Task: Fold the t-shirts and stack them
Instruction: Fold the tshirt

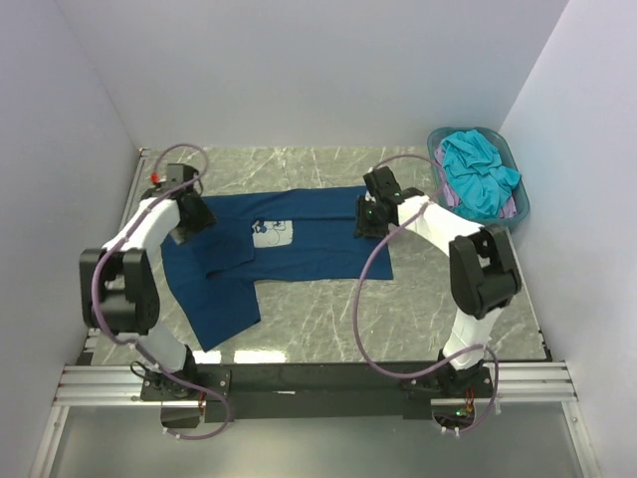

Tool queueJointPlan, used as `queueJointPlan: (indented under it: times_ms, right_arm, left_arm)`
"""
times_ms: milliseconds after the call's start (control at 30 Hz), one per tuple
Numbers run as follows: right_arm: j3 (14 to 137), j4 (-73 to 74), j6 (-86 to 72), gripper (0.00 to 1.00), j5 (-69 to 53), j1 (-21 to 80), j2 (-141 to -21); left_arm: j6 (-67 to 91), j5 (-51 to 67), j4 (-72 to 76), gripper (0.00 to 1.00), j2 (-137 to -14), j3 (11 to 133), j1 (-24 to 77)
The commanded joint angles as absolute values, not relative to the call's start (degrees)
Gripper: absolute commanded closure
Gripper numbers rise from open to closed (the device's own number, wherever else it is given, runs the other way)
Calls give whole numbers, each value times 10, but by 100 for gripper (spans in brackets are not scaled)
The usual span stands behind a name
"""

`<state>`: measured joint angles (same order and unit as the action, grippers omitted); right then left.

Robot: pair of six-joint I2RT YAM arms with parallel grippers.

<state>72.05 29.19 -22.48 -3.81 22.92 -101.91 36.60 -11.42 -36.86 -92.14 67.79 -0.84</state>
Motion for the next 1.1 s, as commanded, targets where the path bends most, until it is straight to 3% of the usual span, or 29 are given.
queueJointPlan:
  times_ms: [0, 533, 667, 767, 1067]
  right_arm:
    - [779, 272, -228, 58, -50, 236, -1060]
    - [824, 330, -219, 58, -1, 202, -1169]
    - [820, 338, -210, 58, 19, 174, -1172]
    - [812, 328, -219, 58, -40, 144, -1168]
    - [824, 345, -210, 58, -29, 140, -1158]
  left_arm:
    - [355, -105, -342, 33, -964, 725, 37]
    - [391, -87, -379, 36, -1164, 814, 127]
    - [409, -62, -373, 36, -1187, 822, 146]
    - [421, -48, -381, 36, -1204, 841, 161]
    - [446, -33, -388, 31, -1203, 885, 171]
